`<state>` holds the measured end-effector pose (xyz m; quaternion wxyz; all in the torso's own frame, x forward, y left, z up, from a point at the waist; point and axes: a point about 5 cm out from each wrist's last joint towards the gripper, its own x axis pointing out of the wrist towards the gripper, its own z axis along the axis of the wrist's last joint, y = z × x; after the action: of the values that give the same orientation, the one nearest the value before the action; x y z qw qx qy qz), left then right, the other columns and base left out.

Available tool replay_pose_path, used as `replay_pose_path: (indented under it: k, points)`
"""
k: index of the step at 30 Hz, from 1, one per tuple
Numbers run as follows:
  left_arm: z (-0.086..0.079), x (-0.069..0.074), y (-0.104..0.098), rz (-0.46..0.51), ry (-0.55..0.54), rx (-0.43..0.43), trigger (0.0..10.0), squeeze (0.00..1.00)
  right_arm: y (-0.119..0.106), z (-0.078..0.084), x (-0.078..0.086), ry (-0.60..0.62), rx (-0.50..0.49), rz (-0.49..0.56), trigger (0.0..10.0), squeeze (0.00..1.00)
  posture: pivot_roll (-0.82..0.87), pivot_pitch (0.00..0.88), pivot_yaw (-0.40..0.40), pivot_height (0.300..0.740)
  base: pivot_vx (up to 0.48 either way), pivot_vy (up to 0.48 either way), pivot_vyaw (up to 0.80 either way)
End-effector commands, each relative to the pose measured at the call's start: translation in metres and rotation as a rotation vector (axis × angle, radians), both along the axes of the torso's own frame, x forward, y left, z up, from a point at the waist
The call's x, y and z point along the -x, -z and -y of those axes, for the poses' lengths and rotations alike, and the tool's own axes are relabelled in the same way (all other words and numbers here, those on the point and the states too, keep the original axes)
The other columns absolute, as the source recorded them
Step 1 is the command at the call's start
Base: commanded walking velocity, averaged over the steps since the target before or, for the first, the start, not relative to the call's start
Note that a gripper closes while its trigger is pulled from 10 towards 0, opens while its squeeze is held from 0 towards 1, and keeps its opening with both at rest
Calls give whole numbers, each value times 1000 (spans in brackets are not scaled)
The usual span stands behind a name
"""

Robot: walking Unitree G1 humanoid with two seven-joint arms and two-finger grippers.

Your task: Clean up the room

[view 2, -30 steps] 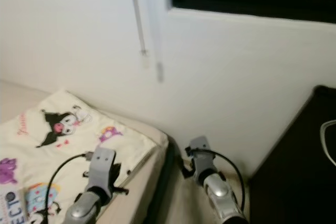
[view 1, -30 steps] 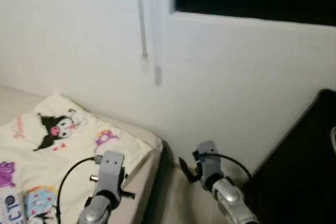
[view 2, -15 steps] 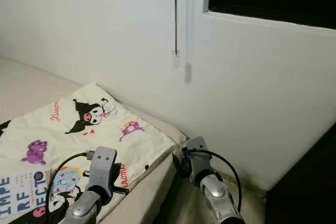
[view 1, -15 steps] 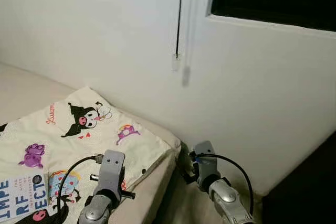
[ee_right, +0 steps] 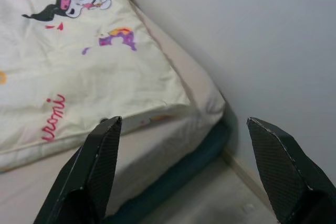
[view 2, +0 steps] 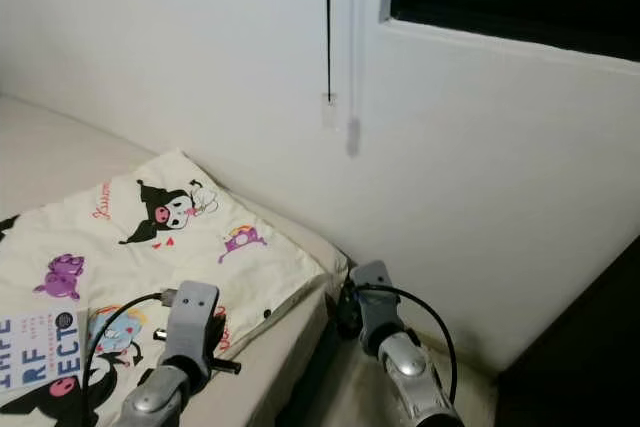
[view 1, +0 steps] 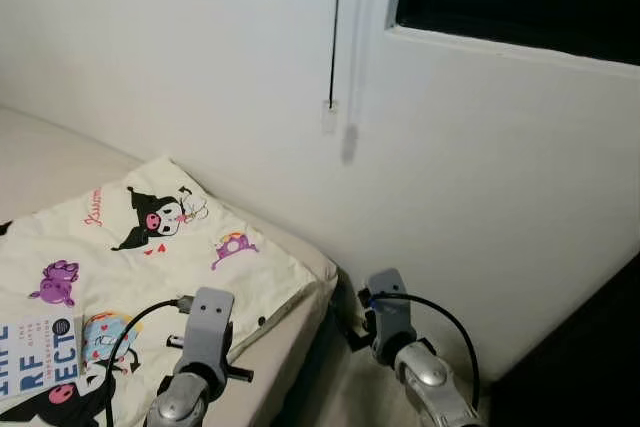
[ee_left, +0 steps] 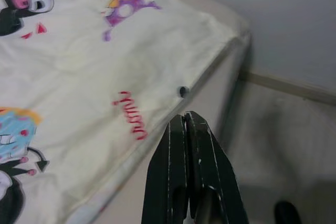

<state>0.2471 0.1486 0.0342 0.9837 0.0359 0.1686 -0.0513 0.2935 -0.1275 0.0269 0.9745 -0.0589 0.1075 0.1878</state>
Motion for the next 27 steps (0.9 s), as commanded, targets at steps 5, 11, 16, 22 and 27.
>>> replay_pose_path:
  k: [5, 11, 16, 22, 27]
  points:
    - [-4, 0, 1, -9, -10, -4, 10000, 0, 4, 2, 3, 13, -12, -24, 10000, 0, -6, 134, -1, 740, 0, 0, 0]
    - [-5, 0, 1, -13, -8, -11, 10000, 0, 3, 1, 2, 12, -14, -24, 10000, 0, -4, 134, 0, 740, 0, 0, 0]
    - [-4, 0, 0, -7, 6, -24, 10000, 0, 3, 1, 2, 12, -15, -23, 10000, 0, -3, 136, 0, 740, 0, 0, 0]
    - [-2, -1, -2, 1, 15, -26, 10000, 0, 3, 1, 2, 14, -17, -24, 10000, 0, -4, 137, 3, 740, 0, -432, 0]
    - [-2, -2, -3, 2, 14, -23, 10000, 0, 3, 1, 2, 15, -18, -24, 10000, 0, -5, 137, 2, 740, 0, -480, 0]
